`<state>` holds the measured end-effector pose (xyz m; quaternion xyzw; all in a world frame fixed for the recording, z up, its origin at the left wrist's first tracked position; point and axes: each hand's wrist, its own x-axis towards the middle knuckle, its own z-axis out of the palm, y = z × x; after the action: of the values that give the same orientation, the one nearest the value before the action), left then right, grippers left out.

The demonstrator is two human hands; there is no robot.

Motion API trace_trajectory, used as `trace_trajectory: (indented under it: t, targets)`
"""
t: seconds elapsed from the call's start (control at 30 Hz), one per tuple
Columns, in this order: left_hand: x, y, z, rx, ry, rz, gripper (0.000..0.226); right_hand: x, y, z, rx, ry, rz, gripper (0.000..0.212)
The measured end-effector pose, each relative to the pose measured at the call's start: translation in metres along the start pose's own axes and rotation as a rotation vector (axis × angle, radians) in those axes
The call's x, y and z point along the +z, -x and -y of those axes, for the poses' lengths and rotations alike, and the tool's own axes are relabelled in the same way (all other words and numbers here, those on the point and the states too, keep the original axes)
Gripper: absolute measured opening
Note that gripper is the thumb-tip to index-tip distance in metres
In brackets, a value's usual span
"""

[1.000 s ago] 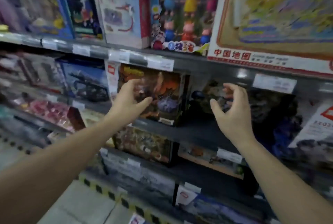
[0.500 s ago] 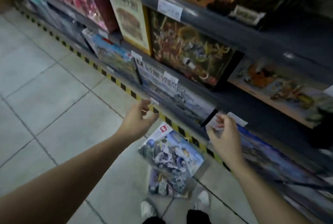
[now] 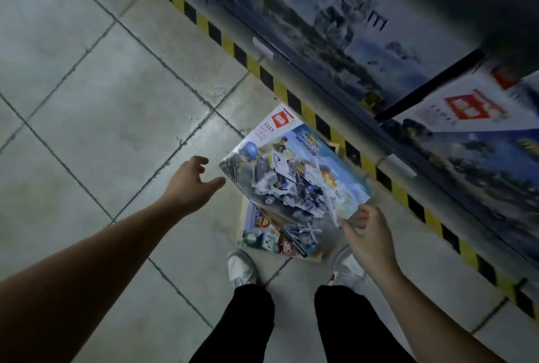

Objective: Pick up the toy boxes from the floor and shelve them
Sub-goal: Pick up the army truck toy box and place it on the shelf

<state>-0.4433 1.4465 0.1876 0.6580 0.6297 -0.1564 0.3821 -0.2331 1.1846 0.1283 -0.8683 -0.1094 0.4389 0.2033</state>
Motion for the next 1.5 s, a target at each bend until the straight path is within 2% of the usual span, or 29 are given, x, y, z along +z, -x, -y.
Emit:
trace_trajectory:
  t: [0.13,0.27,0.43,0.53,0.57,0.63,0.7,0.77,0.83,0.87,1.0,1.07,1.2,1.3,1.37,1.47,1.5]
  targets:
    - [0.042,-0.07,0.034,-0.025,-0.085,0.015,0.075,0.058,-0.043,-0.055,0.16,0.004,-0.006,0.037]
    - [0.077,-0.131,0.048,0.003,-0.193,0.055,0.087,0.098,-0.074,-0.088,0.366,-0.125,-0.03,0.073]
    - [0.104,-0.19,0.04,0.074,-0.227,0.061,0.088,0.138,-0.105,-0.114,0.5,-0.248,-0.054,0.089]
    - [0.115,-0.215,0.034,0.064,-0.228,0.084,0.102,0.151,-0.121,-0.119,0.568,-0.353,-0.067,0.108]
    - [0.118,-0.223,0.035,0.059,-0.223,0.093,0.106,0.153,-0.126,-0.12,0.593,-0.382,-0.056,0.104]
    - [0.126,-0.236,0.034,0.052,-0.197,0.109,0.113,0.158,-0.133,-0.12,0.655,-0.478,-0.023,0.081]
    - [0.133,-0.245,0.032,0.05,-0.166,0.142,0.114,0.165,-0.139,-0.122,0.677,-0.564,-0.013,0.074]
    - [0.14,-0.255,0.031,0.074,-0.16,0.186,0.103,0.168,-0.146,-0.126,0.701,-0.654,0.005,0.082]
    - [0.146,-0.261,0.03,0.073,-0.131,0.192,0.091,0.168,-0.15,-0.125,0.728,-0.728,0.041,0.067]
    - [0.148,-0.264,0.031,0.065,-0.119,0.181,0.088,0.167,-0.152,-0.126,0.74,-0.771,0.035,0.066]
    - [0.147,-0.267,0.036,0.037,-0.112,0.159,0.093,0.165,-0.155,-0.126,0.783,-0.855,0.077,0.123]
    - [0.145,-0.269,0.042,0.04,-0.103,0.138,0.096,0.165,-0.154,-0.126,0.782,-0.886,0.055,0.131]
    - [0.135,-0.24,0.034,0.061,-0.059,0.076,0.08,0.152,-0.141,-0.116,0.721,-0.892,-0.023,0.101]
    - [0.119,-0.221,0.032,0.087,-0.003,0.038,0.075,0.136,-0.125,-0.102,0.679,-0.881,-0.017,0.115]
    - [0.101,-0.202,0.025,0.105,0.029,0.029,0.071,0.12,-0.11,-0.088,0.642,-0.87,-0.025,0.111]
    - [0.07,-0.17,0.013,0.127,0.074,0.012,0.069,0.087,-0.083,-0.063,0.559,-0.855,-0.064,0.068]
    - [0.059,-0.158,0.008,0.14,0.08,0.005,0.071,0.077,-0.074,-0.056,0.528,-0.861,-0.073,0.064]
